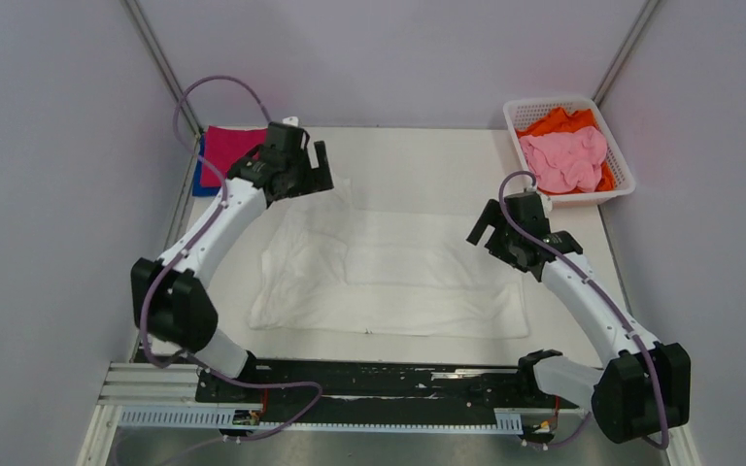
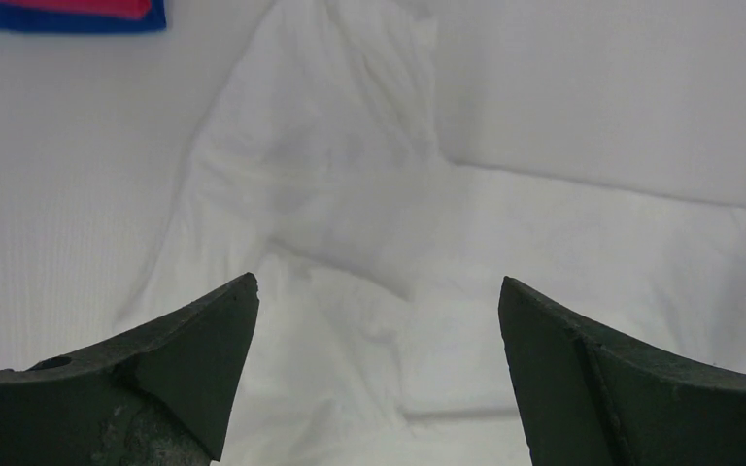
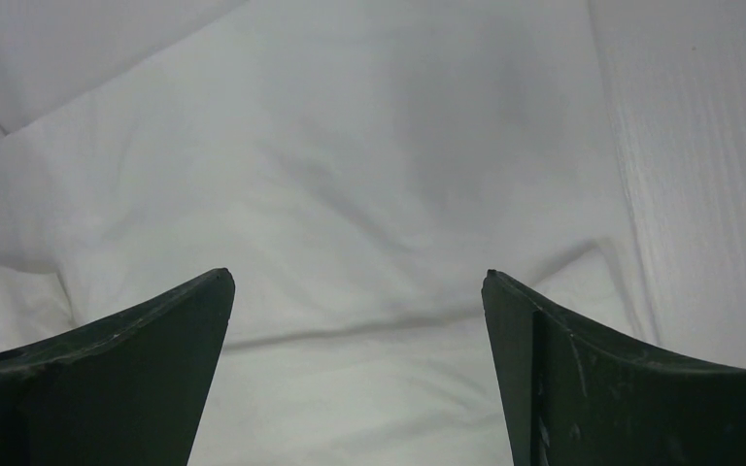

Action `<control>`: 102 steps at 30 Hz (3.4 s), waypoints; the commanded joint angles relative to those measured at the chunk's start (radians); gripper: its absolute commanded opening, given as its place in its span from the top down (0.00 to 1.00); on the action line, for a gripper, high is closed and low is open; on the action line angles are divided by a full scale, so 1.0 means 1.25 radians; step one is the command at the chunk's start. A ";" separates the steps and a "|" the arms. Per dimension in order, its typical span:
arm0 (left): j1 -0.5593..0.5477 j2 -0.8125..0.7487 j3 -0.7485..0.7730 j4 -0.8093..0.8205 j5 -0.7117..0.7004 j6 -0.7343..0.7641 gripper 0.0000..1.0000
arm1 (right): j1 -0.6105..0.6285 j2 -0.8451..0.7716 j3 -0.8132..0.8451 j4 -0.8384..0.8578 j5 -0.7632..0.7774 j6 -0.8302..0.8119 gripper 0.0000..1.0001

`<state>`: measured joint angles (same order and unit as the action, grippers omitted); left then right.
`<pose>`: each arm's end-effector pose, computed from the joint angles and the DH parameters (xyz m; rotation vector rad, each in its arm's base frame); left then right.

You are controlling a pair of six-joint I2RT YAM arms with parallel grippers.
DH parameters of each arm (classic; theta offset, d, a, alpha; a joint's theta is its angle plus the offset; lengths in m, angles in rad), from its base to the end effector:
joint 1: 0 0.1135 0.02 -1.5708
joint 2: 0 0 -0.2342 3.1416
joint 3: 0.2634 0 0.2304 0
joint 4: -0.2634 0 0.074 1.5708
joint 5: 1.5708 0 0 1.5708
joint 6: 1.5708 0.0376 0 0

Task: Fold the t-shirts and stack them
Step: Grab the side of the flattened tshirt furthest away from the robot with both arms

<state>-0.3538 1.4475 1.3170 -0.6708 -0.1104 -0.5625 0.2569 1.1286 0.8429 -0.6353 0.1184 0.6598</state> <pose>0.2801 -0.0990 0.2965 -0.3018 2.3687 -0.3092 0.2115 0.0510 0.2314 0.5487 2.4375 0.2395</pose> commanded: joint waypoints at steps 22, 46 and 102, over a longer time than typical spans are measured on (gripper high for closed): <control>0.083 0.915 0.910 0.038 0.042 0.243 0.11 | -0.042 0.127 0.019 0.128 0.062 -0.042 0.00; 0.055 0.890 0.822 -0.064 0.113 0.304 0.52 | -0.043 0.139 -0.004 0.131 0.096 -0.036 0.00; 0.027 0.089 -0.092 0.235 0.097 0.124 1.00 | -0.099 0.779 0.605 -0.146 0.364 -0.014 0.29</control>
<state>-0.3145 1.6283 1.2213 -0.3992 0.0185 -0.3851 0.1402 2.1292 1.6104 -0.7589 0.5262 0.6147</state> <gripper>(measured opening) 0.010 0.733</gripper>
